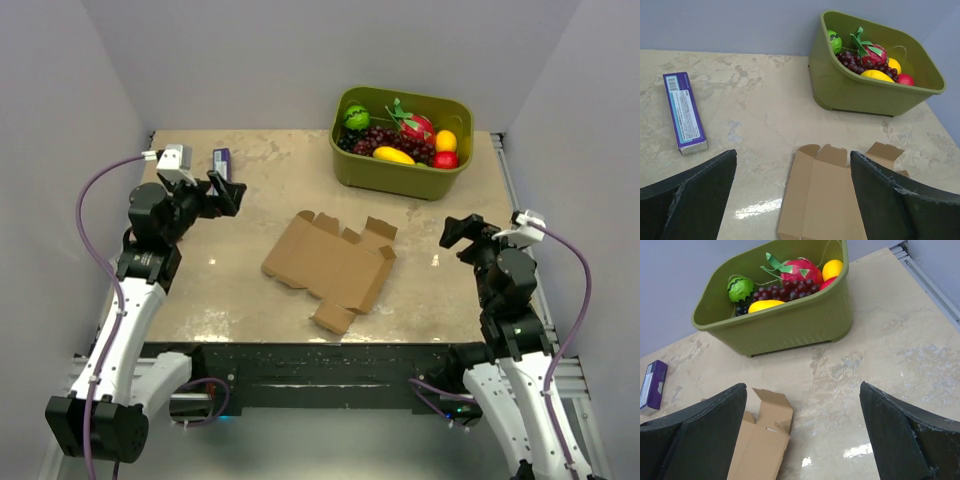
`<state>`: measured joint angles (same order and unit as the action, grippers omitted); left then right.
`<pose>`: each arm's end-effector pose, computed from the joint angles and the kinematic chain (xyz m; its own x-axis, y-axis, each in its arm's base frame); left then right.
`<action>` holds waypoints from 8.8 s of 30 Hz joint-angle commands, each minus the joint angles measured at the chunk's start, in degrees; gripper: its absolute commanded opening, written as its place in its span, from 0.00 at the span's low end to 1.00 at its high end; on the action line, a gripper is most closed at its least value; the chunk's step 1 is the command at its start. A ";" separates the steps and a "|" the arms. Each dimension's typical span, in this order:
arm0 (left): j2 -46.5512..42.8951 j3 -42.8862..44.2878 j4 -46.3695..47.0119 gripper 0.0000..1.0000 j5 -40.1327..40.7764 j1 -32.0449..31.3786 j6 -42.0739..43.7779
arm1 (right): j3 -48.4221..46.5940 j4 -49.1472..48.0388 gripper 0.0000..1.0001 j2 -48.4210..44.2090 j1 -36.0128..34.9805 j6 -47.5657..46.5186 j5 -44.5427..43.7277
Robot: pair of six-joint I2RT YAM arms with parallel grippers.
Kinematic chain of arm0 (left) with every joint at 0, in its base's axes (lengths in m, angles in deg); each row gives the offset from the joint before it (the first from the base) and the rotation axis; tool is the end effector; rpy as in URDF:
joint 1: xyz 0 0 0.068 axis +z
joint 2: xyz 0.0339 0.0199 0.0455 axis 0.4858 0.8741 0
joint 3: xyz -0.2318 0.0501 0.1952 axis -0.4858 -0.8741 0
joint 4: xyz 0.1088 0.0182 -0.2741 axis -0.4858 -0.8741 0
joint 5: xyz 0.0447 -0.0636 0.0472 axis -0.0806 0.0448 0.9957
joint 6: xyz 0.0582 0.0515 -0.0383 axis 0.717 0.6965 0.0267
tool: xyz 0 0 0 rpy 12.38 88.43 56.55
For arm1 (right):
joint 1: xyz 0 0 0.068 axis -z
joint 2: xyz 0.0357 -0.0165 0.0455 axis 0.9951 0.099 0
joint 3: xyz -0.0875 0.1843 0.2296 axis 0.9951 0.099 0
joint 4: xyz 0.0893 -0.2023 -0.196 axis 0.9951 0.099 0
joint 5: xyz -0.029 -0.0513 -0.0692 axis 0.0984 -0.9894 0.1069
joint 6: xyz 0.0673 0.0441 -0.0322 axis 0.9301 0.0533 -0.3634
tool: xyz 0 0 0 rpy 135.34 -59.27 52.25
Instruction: Fold the paper box
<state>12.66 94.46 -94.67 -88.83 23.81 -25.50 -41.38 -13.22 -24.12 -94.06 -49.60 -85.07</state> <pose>0.2683 -0.0455 0.3805 -0.2452 -0.3097 -0.9187 0.2880 0.8815 -0.3741 0.1645 0.0061 0.3413 -0.0324 0.3950 -0.9181 0.1426 0.9110 0.3869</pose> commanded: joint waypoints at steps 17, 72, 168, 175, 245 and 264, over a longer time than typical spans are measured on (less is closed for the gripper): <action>9.65 13.56 -6.37 0.97 -3.57 -14.69 7.98 | 7.66 9.21 0.90 3.99 0.07 16.38 20.29; 9.92 1.44 4.01 0.99 -22.04 -14.69 12.80 | -3.74 -4.43 0.00 31.42 -26.74 -11.03 16.15; 7.69 -5.25 10.34 0.46 -2.51 -23.48 23.27 | -5.60 -11.65 0.92 28.32 -29.20 21.86 3.28; 15.80 0.82 12.44 0.89 -12.62 -20.25 12.92 | -10.62 -1.32 0.97 44.91 -23.60 10.67 5.14; 11.06 -2.07 10.78 0.09 -12.12 -21.54 23.08 | -37.25 14.75 0.39 44.52 -24.36 -24.86 29.79; 1.74 -11.12 20.88 0.00 -2.10 -25.94 24.14 | 4.49 -32.28 0.89 16.74 -24.63 56.44 21.45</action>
<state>16.11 84.28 -79.35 -93.90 -0.67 -2.70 -43.02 -31.41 -5.82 -118.40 -17.19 -61.49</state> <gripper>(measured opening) 0.019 0.884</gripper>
